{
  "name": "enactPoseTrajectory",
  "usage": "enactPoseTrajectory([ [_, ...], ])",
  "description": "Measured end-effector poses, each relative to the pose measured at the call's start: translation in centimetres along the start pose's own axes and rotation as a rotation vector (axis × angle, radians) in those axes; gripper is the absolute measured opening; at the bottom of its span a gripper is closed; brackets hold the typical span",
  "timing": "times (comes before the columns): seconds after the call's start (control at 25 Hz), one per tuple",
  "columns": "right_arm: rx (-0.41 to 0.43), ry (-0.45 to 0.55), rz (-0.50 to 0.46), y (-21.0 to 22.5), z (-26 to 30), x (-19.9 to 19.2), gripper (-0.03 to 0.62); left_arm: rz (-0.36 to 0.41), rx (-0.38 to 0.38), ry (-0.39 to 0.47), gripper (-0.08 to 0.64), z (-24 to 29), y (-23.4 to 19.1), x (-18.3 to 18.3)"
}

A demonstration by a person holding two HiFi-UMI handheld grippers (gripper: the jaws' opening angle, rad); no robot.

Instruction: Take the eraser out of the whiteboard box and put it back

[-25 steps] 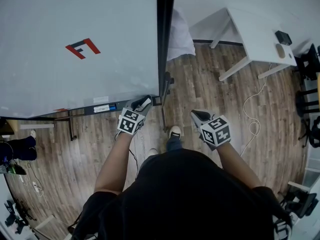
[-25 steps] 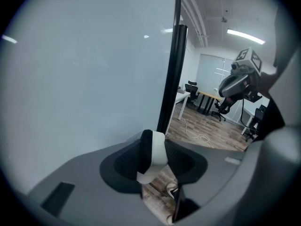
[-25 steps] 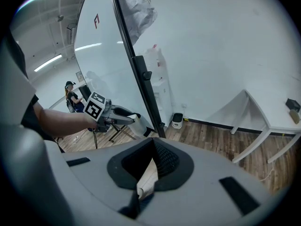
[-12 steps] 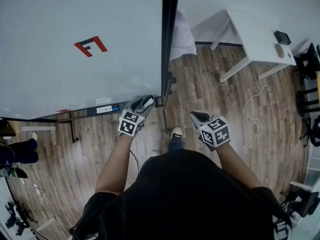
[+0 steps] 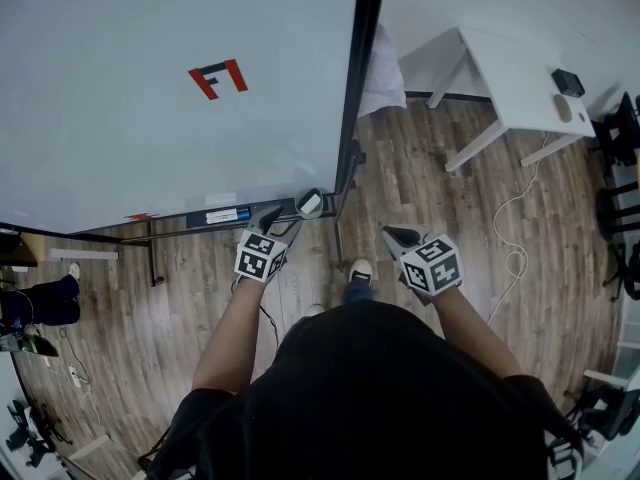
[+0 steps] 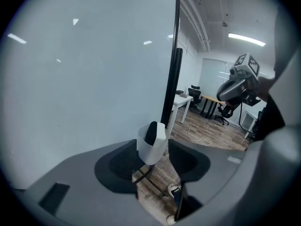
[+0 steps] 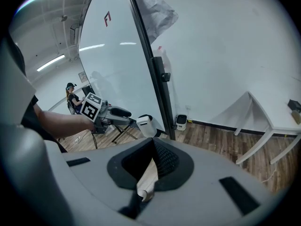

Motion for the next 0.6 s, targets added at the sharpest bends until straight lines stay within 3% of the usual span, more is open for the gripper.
enactPoseTrajectory([
  [0.6,0.024,0.035,-0.028,-4.5,0.5,0.8,-0.006,0.023,0.006,0.023,0.204,-6.5,1.0,0.0],
])
Point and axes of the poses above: the fingertips, and each gripper's own axes: z forward along the fingers, y to its right, x out of its top, the point moved 3 cm from there along -z, backward along the fingers, and after that the axes turned 11 degrees about y, right-handed, at the moved point
